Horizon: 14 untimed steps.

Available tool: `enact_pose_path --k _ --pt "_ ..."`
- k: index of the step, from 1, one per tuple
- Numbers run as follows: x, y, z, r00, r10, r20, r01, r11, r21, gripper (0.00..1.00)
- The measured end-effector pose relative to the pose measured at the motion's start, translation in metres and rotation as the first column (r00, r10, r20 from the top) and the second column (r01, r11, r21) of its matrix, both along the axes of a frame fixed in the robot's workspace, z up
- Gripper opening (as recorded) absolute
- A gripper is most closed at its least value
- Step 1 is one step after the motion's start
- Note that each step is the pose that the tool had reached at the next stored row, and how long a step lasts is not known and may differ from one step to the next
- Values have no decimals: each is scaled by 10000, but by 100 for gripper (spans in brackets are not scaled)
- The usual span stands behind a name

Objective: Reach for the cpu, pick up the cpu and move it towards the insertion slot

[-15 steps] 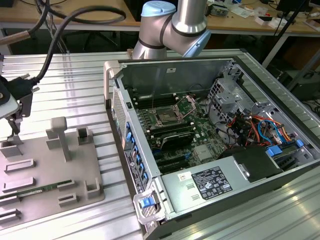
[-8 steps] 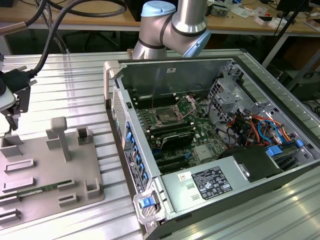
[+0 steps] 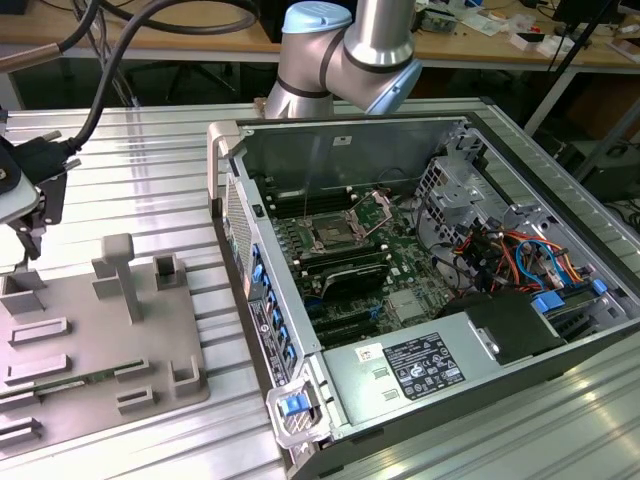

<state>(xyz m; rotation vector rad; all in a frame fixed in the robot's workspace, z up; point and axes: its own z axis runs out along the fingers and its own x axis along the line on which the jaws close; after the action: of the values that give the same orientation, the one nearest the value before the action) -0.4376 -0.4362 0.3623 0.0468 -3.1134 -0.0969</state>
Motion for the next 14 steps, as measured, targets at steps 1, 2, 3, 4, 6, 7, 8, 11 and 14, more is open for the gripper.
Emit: enact_pose_path --k 1,2,3,4,6,7,8,11,14 --pt "24 0 0 10000 1 0 -1 10000 0 55" --pt "48 0 0 10000 0 0 0 10000 0 55" --pt "65 0 0 10000 0 0 0 10000 0 55" --pt "79 0 0 10000 0 1 0 10000 0 55" --pt "100 0 -1 10000 -1 2 1 10000 0 55" --pt "101 1 0 10000 -2 0 2 10000 0 55" --pt "103 0 7 10000 -1 -1 1 10000 -1 55" --pt "104 0 84 10000 0 1 0 10000 0 55" --pt "104 0 131 10000 0 1 0 10000 0 55"
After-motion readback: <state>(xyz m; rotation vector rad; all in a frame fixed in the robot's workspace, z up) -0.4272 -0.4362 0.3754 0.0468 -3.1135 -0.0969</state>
